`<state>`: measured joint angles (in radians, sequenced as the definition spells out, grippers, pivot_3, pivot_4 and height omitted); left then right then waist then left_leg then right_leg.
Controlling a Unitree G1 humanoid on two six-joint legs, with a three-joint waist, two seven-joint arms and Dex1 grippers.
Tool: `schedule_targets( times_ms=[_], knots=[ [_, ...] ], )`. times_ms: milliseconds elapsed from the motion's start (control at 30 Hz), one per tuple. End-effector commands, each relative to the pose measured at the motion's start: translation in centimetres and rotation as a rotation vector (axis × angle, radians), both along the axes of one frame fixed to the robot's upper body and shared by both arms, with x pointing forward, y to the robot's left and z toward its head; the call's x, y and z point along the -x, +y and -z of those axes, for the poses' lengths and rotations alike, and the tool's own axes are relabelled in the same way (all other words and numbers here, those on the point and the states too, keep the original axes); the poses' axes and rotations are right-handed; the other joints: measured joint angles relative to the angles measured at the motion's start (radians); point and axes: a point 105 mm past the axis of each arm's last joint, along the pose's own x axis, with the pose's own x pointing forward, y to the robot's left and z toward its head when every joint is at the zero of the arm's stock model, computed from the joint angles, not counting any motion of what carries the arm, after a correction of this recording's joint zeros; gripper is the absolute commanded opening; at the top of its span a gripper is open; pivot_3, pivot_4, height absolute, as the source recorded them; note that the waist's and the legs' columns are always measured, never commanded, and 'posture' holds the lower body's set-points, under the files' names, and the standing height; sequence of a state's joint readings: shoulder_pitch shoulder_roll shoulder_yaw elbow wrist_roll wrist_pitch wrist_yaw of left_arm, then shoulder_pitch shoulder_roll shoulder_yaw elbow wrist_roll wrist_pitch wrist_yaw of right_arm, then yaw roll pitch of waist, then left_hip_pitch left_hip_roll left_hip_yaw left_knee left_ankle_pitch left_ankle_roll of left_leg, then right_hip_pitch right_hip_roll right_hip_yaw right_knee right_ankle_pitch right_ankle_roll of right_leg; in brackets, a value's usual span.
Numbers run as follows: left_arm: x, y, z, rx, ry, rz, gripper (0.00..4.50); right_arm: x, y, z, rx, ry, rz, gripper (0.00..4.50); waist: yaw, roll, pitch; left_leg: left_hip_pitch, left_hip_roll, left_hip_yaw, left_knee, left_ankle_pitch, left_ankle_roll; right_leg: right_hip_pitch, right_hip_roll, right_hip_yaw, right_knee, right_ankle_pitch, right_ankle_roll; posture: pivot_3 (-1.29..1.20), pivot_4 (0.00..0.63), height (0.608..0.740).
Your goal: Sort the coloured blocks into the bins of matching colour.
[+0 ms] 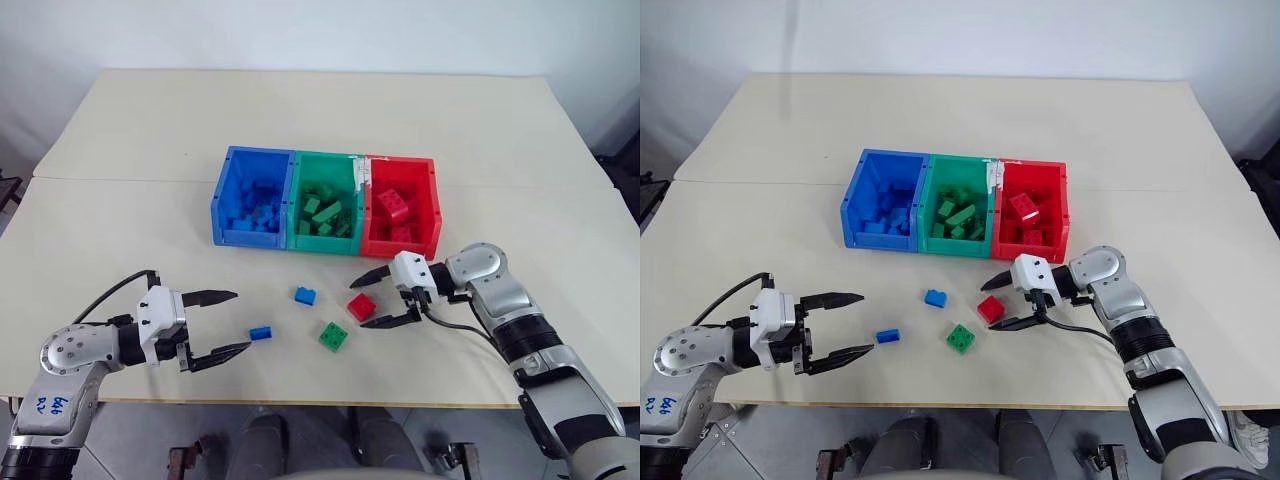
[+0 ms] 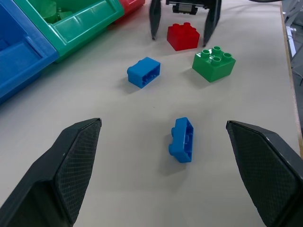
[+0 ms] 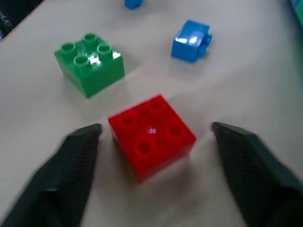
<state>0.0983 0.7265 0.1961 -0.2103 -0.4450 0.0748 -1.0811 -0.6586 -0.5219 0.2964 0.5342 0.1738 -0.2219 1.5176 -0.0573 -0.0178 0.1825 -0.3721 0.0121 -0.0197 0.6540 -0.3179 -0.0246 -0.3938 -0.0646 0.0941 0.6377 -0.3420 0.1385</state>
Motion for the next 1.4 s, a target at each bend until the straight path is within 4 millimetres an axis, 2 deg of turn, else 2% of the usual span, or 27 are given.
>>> schedule_targets(
  times_ms=[33, 133, 167, 267, 367, 467, 533, 700, 800, 1000, 1100, 1200, 1300, 1400],
  knots=[
    [0.3, -0.3, -1.0, 0.003, -0.047, 0.003, 4.50, 0.0, -0.5, -0.7, 0.000, -0.033, -0.036, 2.46, -0.001, 0.000, 0.000, 0.000, 0.000, 0.000, 0.000, 0.000, 0.000, 0.000, 0.000, 0.000, 0.000, 0.000, 0.000, 0.00, 0.150, 0.740],
    [0.2, -0.6, -1.1, 0.010, -0.050, 0.004, 4.50, 0.2, -1.0, -1.6, -0.039, -0.031, -0.029, 1.44, -0.003, 0.000, 0.000, 0.000, 0.000, 0.000, 0.000, 0.000, 0.000, 0.000, 0.000, 0.000, 0.000, 0.000, 0.000, 0.00, 0.150, 0.740],
    [0.1, -0.7, -1.2, 0.016, -0.052, 0.004, 4.50, 0.2, -1.1, -2.3, -0.077, -0.036, -0.012, 1.39, -0.002, 0.000, 0.000, 0.000, 0.000, 0.000, 0.000, 0.000, 0.000, 0.000, 0.000, 0.000, 0.000, 0.000, 0.000, 0.00, 0.150, 0.740],
    [-0.2, -1.1, -1.3, 0.029, -0.055, 0.011, 4.50, -0.1, -1.2, -5.1, -0.214, -0.074, 0.070, 1.39, 0.000, 0.000, 0.000, 0.000, 0.000, 0.000, -0.001, 0.000, 0.000, 0.000, 0.000, 0.000, 0.000, 0.000, 0.000, 0.00, 0.150, 0.740],
    [-0.8, -1.5, -1.6, 0.058, -0.063, 0.007, 4.50, -1.1, -2.2, -8.2, -0.336, -0.078, 0.218, 1.39, 0.001, 0.000, 0.000, 0.000, 0.000, 0.000, 0.000, 0.000, 0.000, 0.000, 0.000, 0.000, 0.000, 0.000, 0.000, 0.00, 0.150, 0.740],
    [-2.0, -1.7, -1.7, 0.079, -0.047, -0.042, 4.50, -4.0, -4.0, -10.9, -0.409, -0.144, 0.439, 1.39, 0.001, 0.000, 0.000, 0.000, 0.000, 0.000, 0.000, 0.000, 0.000, 0.000, 0.000, 0.000, 0.000, 0.000, 0.000, 0.00, 0.150, 0.740],
    [-2.4, -1.9, -2.0, 0.086, -0.057, -0.044, 4.50, -5.5, -4.9, -12.0, -0.432, -0.176, 0.532, 1.39, -0.001, 0.000, 0.000, 0.000, 0.000, 0.000, 0.000, 0.000, 0.000, 0.000, 0.000, 0.000, 0.001, 0.000, 0.000, 0.00, 0.150, 0.740],
    [-2.8, -2.3, -2.6, 0.103, -0.075, -0.039, 4.50, -7.7, -5.5, -12.9, -0.429, -0.214, 0.644, 1.39, -0.002, 0.000, 0.000, 0.000, 0.000, 0.001, -0.003, 0.001, -0.001, -0.002, 0.001, 0.000, 0.000, 0.000, -0.001, 0.00, 0.150, 0.740],
    [-2.9, -2.5, -2.7, 0.108, -0.080, -0.038, 4.50, -8.0, -5.5, -12.9, -0.423, -0.237, 0.650, 2.46, -0.002, 0.000, 0.000, -0.001, 0.000, 0.001, -0.003, 0.001, -0.001, -0.002, 0.001, 0.000, 0.001, 0.000, -0.001, 0.00, 0.150, 0.740],
    [-2.8, -2.8, -2.8, 0.117, -0.079, -0.019, 4.50, -6.8, -5.9, -12.5, -0.411, -0.227, 0.630, 4.42, -0.001, 0.000, 0.000, -0.003, 0.001, 0.002, -0.003, 0.001, -0.001, -0.003, 0.001, -0.001, 0.000, 0.000, -0.001, 0.00, 0.150, 0.740],
    [-3.0, -3.1, -2.8, 0.120, -0.079, -0.003, 4.50, -4.9, -6.9, -12.5, -0.408, -0.236, 0.598, 4.47, 0.007, 0.000, 0.000, -0.003, 0.001, 0.002, -0.003, 0.001, -0.001, -0.003, 0.001, -0.002, 0.000, 0.000, -0.001, 0.00, 0.150, 0.740],
    [-3.1, -3.3, -2.9, 0.121, -0.086, 0.020, 4.50, -2.0, -8.2, -11.9, -0.403, -0.243, 0.550, 4.47, 0.016, 0.000, 0.000, -0.004, 0.000, 0.001, -0.002, 0.000, -0.001, -0.003, 0.000, -0.002, -0.001, 0.000, -0.001, 0.00, 0.150, 0.740],
    [-3.3, -3.2, -3.1, 0.109, -0.105, 0.040, 4.50, 1.6, -9.8, -10.4, -0.383, -0.233, 0.516, 4.47, 0.030, 0.000, 0.000, -0.004, 0.000, 0.001, -0.002, 0.000, 0.000, -0.002, 0.001, -0.003, -0.001, 0.000, -0.001, 0.00, 0.150, 0.740],
    [-3.4, -2.6, -2.9, 0.083, -0.113, 0.048, 4.50, 5.1, -11.1, -8.0, -0.310, -0.183, 0.489, 4.47, 0.031, 0.000, 0.000, -0.004, 0.001, 0.001, -0.002, 0.000, 0.000, -0.002, 0.002, -0.003, -0.001, 0.000, -0.001, 0.00, 0.150, 0.740]
  ],
)
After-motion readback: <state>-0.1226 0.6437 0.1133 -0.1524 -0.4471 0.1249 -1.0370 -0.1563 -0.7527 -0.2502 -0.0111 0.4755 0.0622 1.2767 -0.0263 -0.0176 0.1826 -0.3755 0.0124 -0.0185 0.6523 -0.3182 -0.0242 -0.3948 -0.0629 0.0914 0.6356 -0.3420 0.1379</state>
